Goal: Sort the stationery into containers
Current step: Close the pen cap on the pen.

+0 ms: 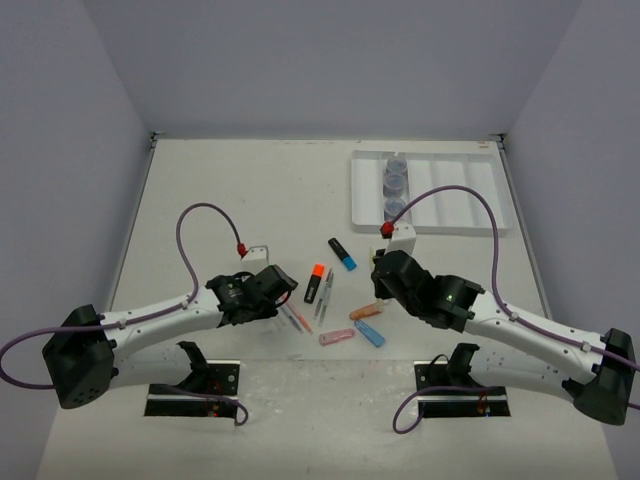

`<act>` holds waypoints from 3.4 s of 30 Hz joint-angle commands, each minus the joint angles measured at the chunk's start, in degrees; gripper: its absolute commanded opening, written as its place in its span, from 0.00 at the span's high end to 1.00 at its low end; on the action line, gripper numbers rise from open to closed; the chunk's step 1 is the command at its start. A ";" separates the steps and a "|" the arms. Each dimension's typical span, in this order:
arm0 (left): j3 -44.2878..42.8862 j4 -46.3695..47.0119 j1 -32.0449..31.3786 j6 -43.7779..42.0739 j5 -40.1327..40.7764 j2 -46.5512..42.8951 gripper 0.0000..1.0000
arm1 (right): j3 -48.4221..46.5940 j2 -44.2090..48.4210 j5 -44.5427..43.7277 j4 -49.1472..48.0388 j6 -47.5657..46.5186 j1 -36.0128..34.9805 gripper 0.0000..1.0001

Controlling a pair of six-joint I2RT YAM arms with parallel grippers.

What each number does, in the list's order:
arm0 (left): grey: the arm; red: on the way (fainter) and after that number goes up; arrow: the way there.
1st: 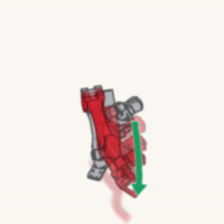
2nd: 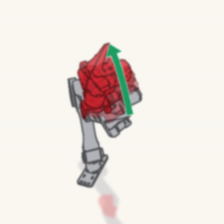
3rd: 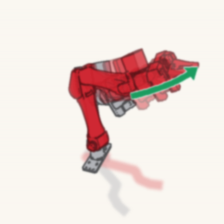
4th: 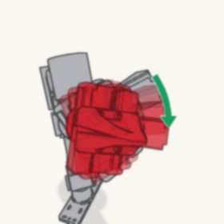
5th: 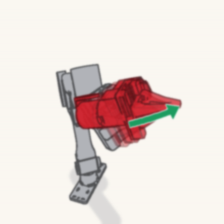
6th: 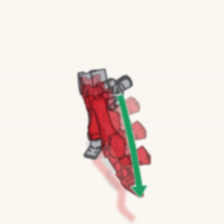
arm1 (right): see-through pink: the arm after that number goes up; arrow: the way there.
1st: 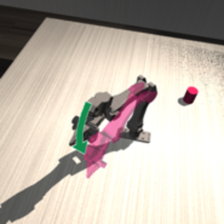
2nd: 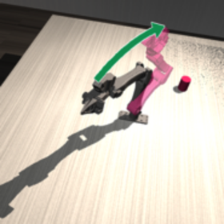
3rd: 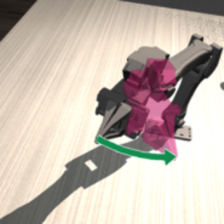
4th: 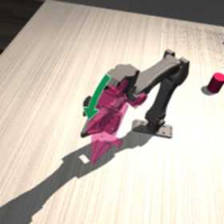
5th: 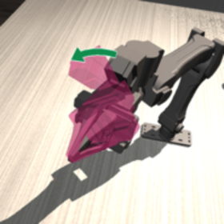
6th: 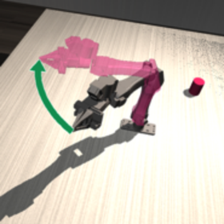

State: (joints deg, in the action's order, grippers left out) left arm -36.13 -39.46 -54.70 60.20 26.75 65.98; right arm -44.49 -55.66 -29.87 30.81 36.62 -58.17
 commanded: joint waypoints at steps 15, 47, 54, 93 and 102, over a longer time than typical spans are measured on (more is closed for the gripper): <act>3.30 3.16 0.91 -5.96 -3.61 0.70 0.68 | -0.51 -1.41 0.06 -0.92 -0.36 -0.28 1.00; 3.17 6.47 0.56 -5.44 -2.88 -0.94 1.00 | 4.43 3.49 10.42 -10.14 -4.86 -0.24 1.00; -0.73 19.93 0.53 -10.27 -2.19 -20.15 1.00 | 17.19 11.01 35.76 -39.00 -4.12 -0.34 1.00; 20.14 83.76 0.56 -12.91 -29.22 -34.07 1.00 | 18.39 9.61 42.69 -63.24 -0.06 -4.93 1.00; 20.21 84.37 0.56 -12.74 -29.05 -33.63 1.00 | 16.75 8.83 43.67 -62.29 -0.49 -5.20 1.00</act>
State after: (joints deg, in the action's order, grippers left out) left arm -16.16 41.65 -54.13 48.38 -2.00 32.03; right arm -24.58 -46.72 13.63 -30.44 37.42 -62.78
